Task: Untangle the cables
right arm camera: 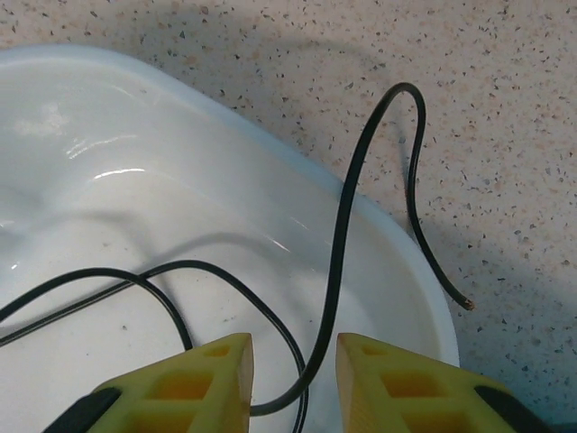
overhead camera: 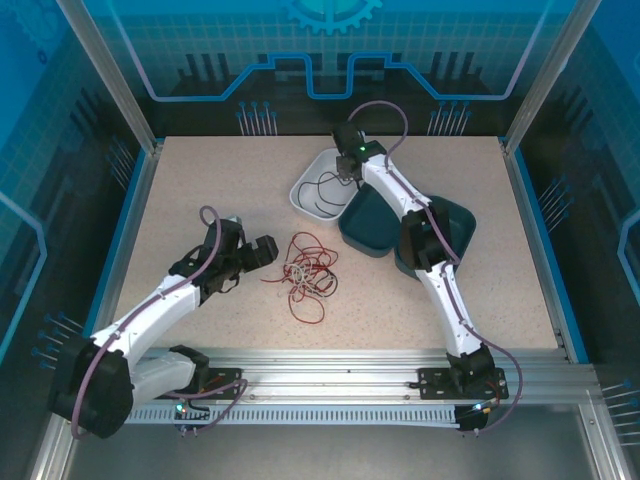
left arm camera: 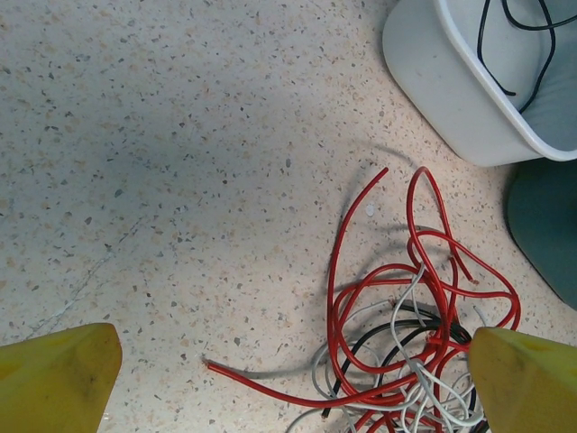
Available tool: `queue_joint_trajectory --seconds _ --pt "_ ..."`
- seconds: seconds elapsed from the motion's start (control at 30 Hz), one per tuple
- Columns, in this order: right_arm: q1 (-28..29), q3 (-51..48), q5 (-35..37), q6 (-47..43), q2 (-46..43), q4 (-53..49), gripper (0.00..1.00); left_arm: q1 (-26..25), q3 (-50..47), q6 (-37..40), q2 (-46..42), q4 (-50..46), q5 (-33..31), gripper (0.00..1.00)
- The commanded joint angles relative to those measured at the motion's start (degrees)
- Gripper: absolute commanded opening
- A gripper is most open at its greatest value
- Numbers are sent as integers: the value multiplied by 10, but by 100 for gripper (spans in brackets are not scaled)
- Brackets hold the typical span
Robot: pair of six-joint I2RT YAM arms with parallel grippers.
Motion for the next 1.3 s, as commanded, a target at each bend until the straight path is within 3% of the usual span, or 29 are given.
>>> queue_joint_trajectory --seconds 0.0,0.47,0.6,0.77,1.27 --pt "6 20 -1 0 20 7 31 7 16 11 5 10 10 99" --pt "10 30 -35 -3 41 44 27 8 21 15 10 9 8 99" --pt "10 31 -37 -1 42 55 19 7 23 17 9 7 7 99" --pt "17 30 -32 -3 28 66 0 7 23 18 7 4 6 99" --pt "63 -23 16 -63 -93 144 0 7 4 17 -27 0 4 99"
